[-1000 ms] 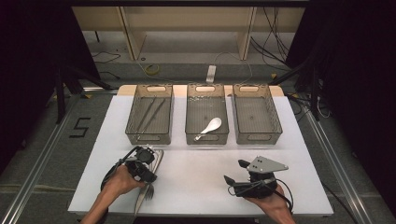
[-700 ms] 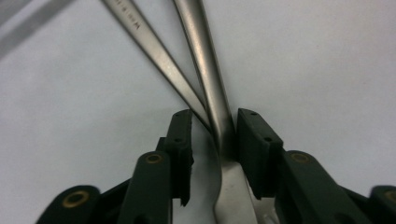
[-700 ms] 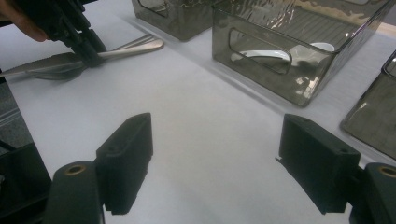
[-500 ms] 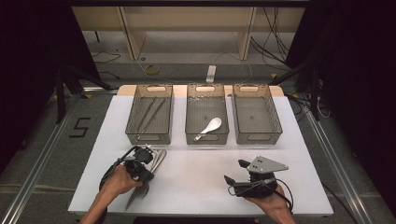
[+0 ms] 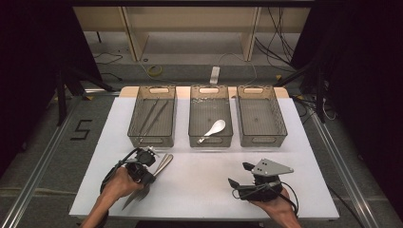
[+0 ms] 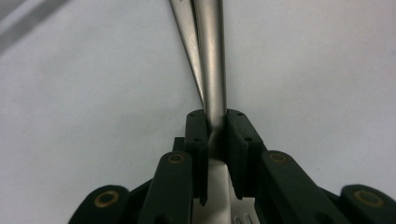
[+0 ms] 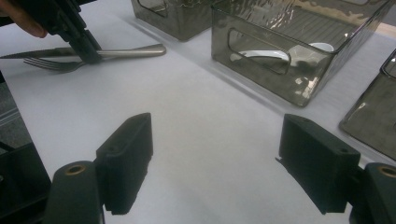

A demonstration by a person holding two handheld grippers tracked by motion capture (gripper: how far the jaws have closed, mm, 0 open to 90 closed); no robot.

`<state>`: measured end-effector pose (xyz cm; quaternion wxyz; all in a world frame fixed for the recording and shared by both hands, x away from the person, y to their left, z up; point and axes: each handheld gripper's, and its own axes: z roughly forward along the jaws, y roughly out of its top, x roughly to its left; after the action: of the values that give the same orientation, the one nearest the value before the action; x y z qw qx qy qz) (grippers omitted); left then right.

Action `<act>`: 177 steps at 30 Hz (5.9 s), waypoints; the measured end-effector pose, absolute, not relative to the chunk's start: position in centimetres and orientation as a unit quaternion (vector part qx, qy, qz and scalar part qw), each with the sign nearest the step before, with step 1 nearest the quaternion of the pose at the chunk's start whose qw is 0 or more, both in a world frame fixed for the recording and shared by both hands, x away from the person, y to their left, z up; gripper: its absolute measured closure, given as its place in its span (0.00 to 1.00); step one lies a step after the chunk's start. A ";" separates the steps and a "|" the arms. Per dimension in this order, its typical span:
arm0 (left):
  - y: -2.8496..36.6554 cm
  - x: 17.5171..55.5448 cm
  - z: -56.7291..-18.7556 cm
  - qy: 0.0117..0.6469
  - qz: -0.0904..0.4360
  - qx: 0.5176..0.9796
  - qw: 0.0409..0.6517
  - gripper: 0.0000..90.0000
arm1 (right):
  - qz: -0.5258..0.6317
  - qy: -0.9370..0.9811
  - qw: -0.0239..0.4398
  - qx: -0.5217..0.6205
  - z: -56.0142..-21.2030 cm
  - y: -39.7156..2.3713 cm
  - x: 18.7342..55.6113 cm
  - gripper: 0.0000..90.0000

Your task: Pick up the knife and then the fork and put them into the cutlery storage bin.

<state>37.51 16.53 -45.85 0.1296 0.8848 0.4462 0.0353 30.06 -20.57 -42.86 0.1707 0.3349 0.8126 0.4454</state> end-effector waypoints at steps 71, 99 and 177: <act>5.7 33.3 -42.6 0.220 -0.124 0.945 0.210 0.88 | 0.289 0.932 0.218 0.029 -45.8 -11.1 27.9 0.73; 7.1 33.6 -40.4 0.199 -0.083 0.937 0.274 0.72 | 0.253 0.943 0.214 -0.040 -45.7 -11.3 27.4 0.94; 18.8 34.4 -42.2 0.417 0.143 0.791 0.423 0.17 | 0.327 0.770 0.258 0.483 -37.8 -25.0 49.9 0.94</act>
<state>34.36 18.76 -42.24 0.4234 0.7913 0.4173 0.1433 49.94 -24.96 -37.80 0.2576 0.4828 0.7704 0.3270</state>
